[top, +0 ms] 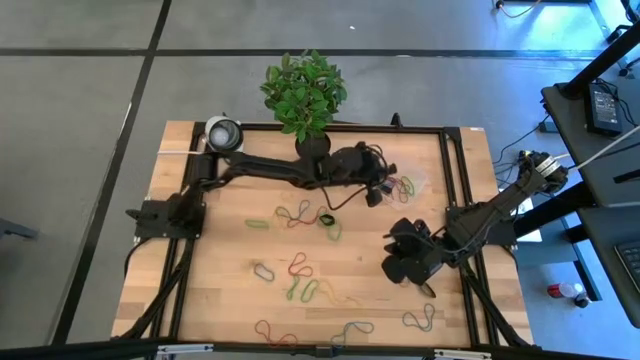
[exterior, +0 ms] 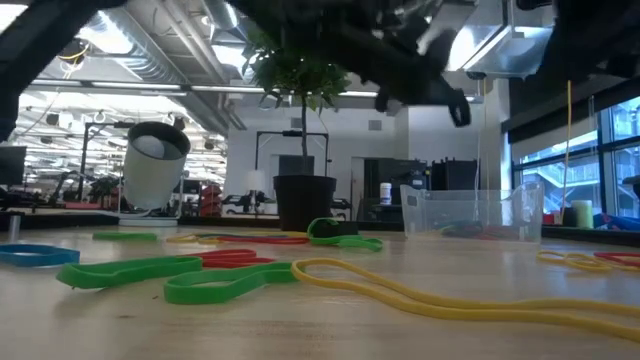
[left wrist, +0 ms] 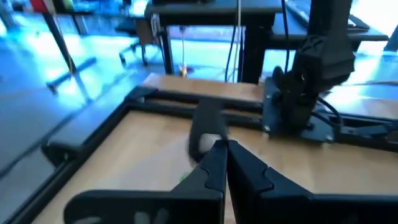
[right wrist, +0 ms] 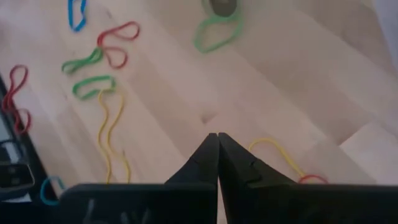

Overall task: Pick and place rubber bands into bin
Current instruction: Put the bottom left black rubber band into the bin, then put the yellow rubber band into the bin, then put the green rubber band into the bin

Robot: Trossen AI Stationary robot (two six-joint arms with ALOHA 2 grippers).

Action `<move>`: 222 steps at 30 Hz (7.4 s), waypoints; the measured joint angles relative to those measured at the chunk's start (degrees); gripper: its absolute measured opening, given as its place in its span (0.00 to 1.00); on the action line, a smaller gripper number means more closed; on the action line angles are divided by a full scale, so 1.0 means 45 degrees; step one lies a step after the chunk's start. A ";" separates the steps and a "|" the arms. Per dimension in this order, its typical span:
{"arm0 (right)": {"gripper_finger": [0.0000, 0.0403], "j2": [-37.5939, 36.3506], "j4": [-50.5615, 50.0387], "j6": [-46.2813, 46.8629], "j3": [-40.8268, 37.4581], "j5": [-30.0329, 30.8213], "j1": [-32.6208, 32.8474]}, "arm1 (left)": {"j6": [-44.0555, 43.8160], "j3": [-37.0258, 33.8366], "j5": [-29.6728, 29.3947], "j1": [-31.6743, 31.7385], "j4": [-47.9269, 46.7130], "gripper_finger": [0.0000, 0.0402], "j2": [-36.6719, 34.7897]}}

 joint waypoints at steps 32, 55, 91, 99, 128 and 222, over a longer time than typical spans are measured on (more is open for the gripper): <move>0.01 0.0000 -0.1170 0.1288 0.0000 0.0542 -0.0329 | 0.0435 0.0005 -0.0891 0.0344 -0.1484 0.39 0.0649; 0.01 -0.0175 -0.2340 0.1263 0.0000 0.0542 0.0610 | -0.4830 -0.0002 -0.2785 -0.2630 -1.2455 0.01 -0.4382; 0.12 0.8598 0.0754 -0.9928 0.7871 -0.2942 -0.1832 | -0.6175 -1.3841 -0.0984 -0.6833 -0.8477 0.00 -1.3721; 0.25 1.0581 0.0685 -1.1321 0.9261 -0.5055 -0.2500 | -0.5906 -1.4488 -0.0306 -0.6833 -0.8547 0.00 -1.4399; 0.01 0.9818 -0.1003 -0.8201 0.9442 -0.4661 -0.2659 | -0.5776 -1.4625 -0.0290 -0.6843 -0.8112 0.00 -1.4557; 0.32 0.1856 -0.0454 -1.0848 -0.1405 -0.4492 -1.3748 | -0.6236 -1.4610 -0.4189 -0.5216 -0.2103 0.00 -1.4548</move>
